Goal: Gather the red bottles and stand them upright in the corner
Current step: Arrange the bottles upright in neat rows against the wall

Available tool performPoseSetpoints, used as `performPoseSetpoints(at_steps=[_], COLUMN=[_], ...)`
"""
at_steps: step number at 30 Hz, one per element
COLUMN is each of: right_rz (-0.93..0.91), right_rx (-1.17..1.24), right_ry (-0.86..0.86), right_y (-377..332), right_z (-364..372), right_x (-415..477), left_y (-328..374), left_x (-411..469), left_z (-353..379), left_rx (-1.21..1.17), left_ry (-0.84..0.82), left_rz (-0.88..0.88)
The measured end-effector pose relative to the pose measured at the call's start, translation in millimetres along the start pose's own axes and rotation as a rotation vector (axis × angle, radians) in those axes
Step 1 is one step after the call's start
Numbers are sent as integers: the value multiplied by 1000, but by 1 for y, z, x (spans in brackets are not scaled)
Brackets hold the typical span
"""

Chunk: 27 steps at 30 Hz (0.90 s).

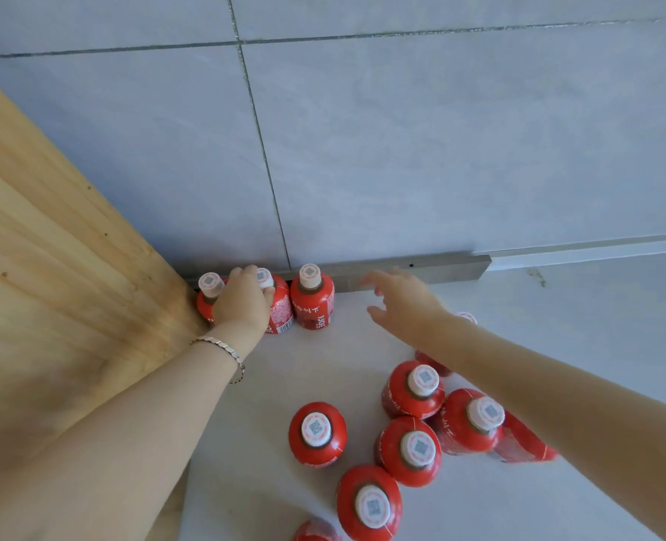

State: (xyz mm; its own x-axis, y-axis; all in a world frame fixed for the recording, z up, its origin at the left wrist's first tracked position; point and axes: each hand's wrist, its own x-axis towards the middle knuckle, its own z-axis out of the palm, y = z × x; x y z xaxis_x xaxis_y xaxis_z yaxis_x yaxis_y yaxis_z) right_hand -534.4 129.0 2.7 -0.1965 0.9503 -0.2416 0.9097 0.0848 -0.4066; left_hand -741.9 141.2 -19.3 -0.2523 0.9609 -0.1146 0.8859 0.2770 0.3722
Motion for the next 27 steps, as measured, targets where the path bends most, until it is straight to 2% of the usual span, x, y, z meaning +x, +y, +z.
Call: performPoseSetpoints(at_steps=[2, 4, 7, 9, 12, 14, 16, 18, 21, 27], right_rz=[105, 248, 315, 304, 270, 238, 204, 182, 190, 266], right_rx=[-170, -292, -194, -100, -36, -11, 49, 106, 153, 261], right_ry=[42, -24, -104, -79, -37, -21, 14, 52, 84, 127], right_y=[29, 52, 72, 73, 60, 48, 33, 16, -8, -22], right_z=[-16, -26, -20, -14, -7, -2, 3, 5, 10, 23], right_x=[-25, -46, -58, -57, -50, -42, -32, -19, 6, 39], left_y=[4, 9, 18, 24, 27, 23, 17, 10, 0, -25], left_x=[-6, -19, -53, -79, -115, -132, -142, -143, -140, -122], left_z=[-5, -9, -16, -20, -15, -6, 2, 3, -2, -11], left_rx=[40, 55, 45, 61, 266, 396, 398, 291, 130, -17], left_ry=[-15, 20, 53, -78, -463, -581, -555, -505, -413, -214], left_rz=[-19, -4, 105, 158, 112, 122, 160, 154, 66, -78])
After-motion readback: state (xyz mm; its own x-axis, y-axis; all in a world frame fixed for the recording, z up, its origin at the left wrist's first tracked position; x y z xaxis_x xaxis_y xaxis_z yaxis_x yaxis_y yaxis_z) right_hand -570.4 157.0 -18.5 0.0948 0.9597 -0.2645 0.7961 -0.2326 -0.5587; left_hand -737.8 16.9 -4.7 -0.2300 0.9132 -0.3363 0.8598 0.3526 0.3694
